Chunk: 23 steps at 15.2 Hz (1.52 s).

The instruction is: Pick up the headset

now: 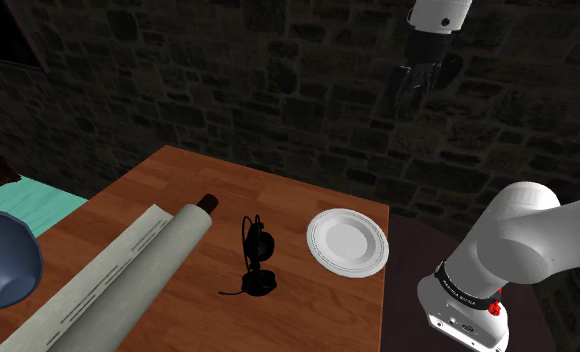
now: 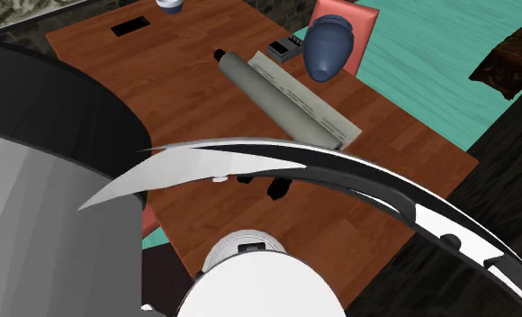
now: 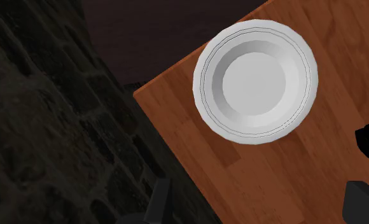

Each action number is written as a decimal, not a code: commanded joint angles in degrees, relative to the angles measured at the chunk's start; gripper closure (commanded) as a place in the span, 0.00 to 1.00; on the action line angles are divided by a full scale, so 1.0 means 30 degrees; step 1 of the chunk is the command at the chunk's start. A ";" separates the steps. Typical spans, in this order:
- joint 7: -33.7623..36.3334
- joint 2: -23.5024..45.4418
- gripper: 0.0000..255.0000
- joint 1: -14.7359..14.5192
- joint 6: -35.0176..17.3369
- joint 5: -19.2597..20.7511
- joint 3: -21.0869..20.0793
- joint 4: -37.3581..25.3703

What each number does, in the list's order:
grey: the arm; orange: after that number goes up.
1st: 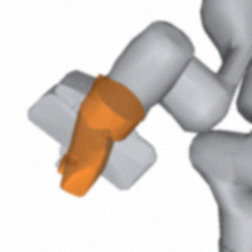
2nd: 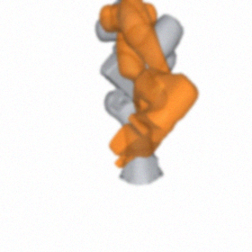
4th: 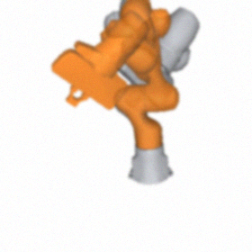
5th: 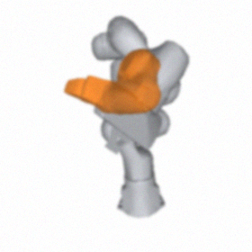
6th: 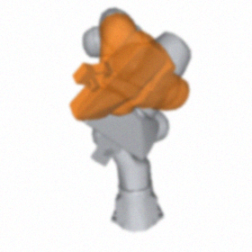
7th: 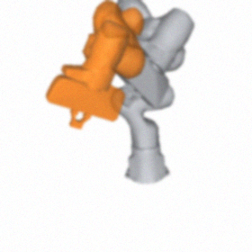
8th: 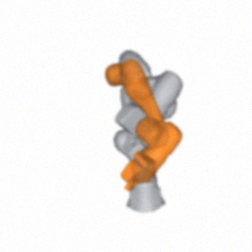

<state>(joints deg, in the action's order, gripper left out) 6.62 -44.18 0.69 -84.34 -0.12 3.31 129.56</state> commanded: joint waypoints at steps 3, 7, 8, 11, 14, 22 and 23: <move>0.0873 -0.0175 0.00 -0.0191 -0.0742 -0.0645 -0.0658 0.0812; 0.2573 -0.0227 0.00 -0.0645 -0.2339 -0.1960 -0.2029 0.2174; 0.2988 -0.0174 0.00 -0.0767 -0.2764 -0.2292 -0.2384 0.2458; 0.4213 0.0152 0.00 -0.1156 -0.4097 -0.3270 -0.3474 0.3165; 0.5409 0.0737 0.00 -0.1547 -0.5515 -0.4206 -0.4599 0.3648; 0.8513 0.3546 0.00 -0.2345 -0.9590 -0.6191 -0.7740 0.3775; 0.8907 0.4016 0.00 -0.2402 -1.0114 -0.6350 -0.8141 0.3670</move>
<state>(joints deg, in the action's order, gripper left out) 31.88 -33.93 -6.35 -113.02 -18.63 -19.71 141.31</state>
